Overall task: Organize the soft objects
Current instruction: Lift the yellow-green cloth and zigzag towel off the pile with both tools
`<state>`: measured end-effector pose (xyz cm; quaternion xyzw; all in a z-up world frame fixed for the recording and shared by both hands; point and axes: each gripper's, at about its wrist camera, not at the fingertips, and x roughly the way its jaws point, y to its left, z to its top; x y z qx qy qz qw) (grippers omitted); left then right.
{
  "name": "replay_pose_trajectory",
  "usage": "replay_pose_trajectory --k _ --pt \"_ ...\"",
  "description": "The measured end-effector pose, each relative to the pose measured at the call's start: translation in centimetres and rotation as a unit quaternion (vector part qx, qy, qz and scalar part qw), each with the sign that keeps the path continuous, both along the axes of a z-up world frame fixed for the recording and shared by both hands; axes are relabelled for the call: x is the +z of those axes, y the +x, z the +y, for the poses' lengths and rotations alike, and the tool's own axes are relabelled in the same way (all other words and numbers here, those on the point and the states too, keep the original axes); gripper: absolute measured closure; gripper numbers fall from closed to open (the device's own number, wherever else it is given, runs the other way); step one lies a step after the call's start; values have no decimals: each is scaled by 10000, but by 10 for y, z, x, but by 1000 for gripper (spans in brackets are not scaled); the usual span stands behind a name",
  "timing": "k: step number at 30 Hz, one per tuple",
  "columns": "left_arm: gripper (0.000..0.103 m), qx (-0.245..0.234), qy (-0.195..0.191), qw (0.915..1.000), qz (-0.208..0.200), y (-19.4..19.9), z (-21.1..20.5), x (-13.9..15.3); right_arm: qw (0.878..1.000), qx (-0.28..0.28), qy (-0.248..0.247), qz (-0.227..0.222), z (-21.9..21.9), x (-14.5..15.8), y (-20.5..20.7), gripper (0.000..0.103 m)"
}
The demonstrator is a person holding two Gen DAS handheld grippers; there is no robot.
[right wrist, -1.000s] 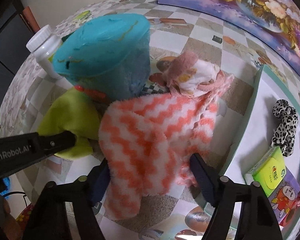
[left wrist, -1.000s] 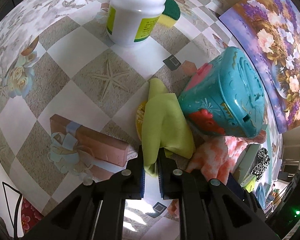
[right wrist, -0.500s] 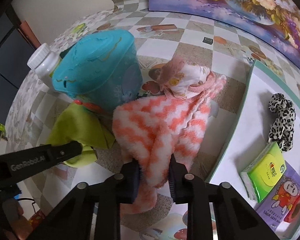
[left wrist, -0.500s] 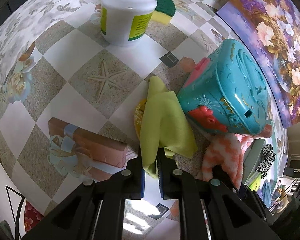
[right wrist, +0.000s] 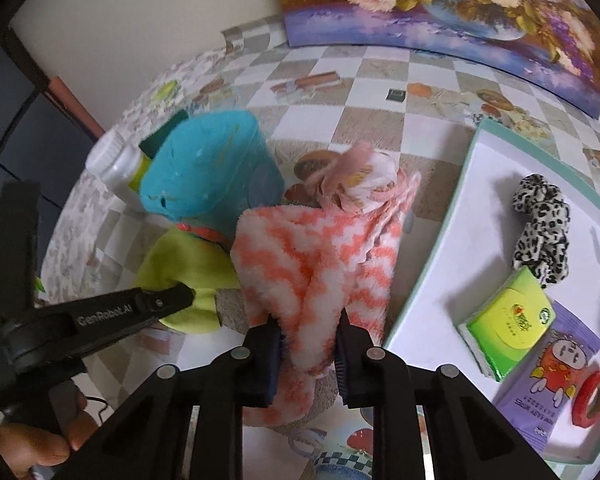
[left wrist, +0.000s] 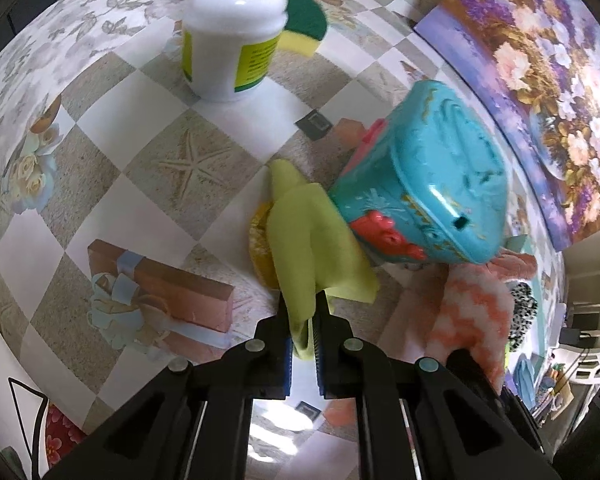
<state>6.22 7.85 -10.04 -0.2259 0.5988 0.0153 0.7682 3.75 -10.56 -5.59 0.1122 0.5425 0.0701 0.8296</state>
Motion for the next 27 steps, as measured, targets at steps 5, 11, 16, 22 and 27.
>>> replay_pose_trajectory --k 5,11,16,22,27 --pt "96 -144 -46 9997 -193 -4 -7 12 9995 -144 136 -248 -6 15 -5 80" --pt "97 -398 -167 9975 -552 -11 -17 34 9973 -387 296 -544 -23 35 -14 80" --pt "97 -733 -217 9918 -1022 -20 -33 61 9933 -634 443 -857 -42 53 -24 80" --pt "97 -1115 -249 9814 -1541 -27 -50 87 9867 -946 607 -1177 -67 71 -36 80" --pt "97 -1091 -10 9874 -1150 -15 -50 71 9857 -1082 649 -1114 -77 69 -36 80"
